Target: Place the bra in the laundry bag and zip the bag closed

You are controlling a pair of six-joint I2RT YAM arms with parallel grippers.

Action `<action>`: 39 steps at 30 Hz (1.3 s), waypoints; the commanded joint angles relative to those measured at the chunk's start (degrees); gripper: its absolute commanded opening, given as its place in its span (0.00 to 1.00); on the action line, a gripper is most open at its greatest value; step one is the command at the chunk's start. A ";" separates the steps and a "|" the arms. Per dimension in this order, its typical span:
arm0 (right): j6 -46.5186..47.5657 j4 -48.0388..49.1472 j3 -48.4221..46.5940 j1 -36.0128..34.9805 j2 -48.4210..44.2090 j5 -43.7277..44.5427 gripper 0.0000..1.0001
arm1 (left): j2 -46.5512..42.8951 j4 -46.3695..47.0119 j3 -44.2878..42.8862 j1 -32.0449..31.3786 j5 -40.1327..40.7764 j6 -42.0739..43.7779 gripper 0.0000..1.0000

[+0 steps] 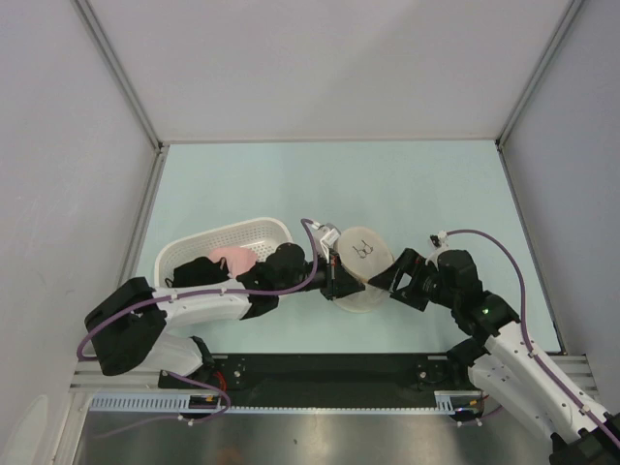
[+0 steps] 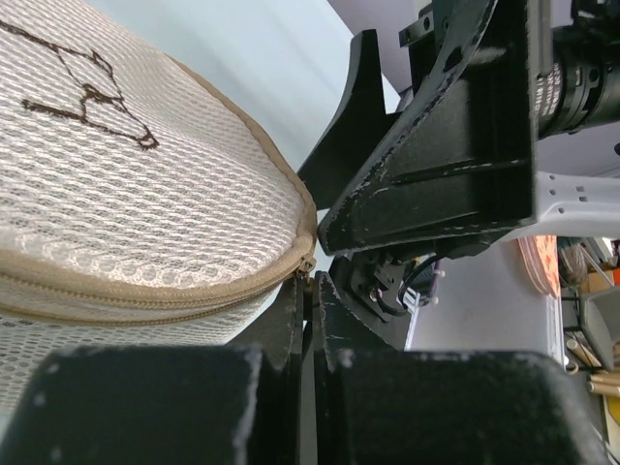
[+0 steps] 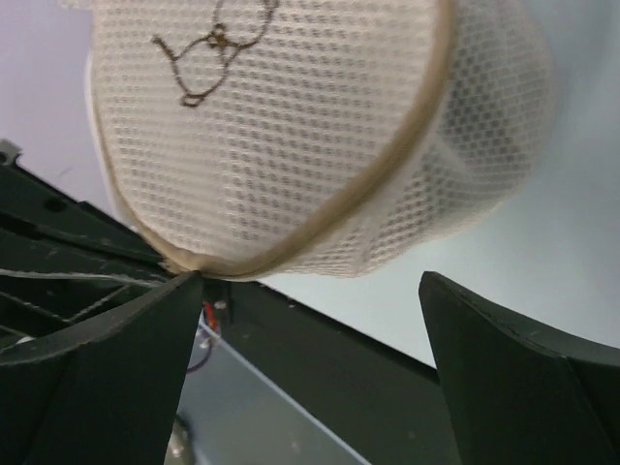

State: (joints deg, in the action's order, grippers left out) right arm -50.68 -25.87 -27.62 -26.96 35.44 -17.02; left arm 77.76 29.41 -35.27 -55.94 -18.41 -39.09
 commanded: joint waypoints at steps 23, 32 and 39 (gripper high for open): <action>1.36 13.39 -8.32 13.68 15.00 -11.00 0.00 | -5.22 -11.02 0.02 -2.86 9.35 2.97 0.00; 8.92 13.74 -13.16 16.32 21.77 -16.64 0.00 | -17.46 -19.11 5.83 4.97 12.26 6.13 0.00; 11.20 15.86 -17.19 13.70 29.23 -18.06 0.03 | -15.01 -11.41 5.12 3.92 4.80 2.10 0.00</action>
State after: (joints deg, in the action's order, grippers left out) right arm -44.40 -12.38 -39.59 -12.67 61.43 -38.26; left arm 61.80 15.18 -30.20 -51.92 -9.32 -35.51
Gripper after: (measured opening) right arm 0.039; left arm 0.019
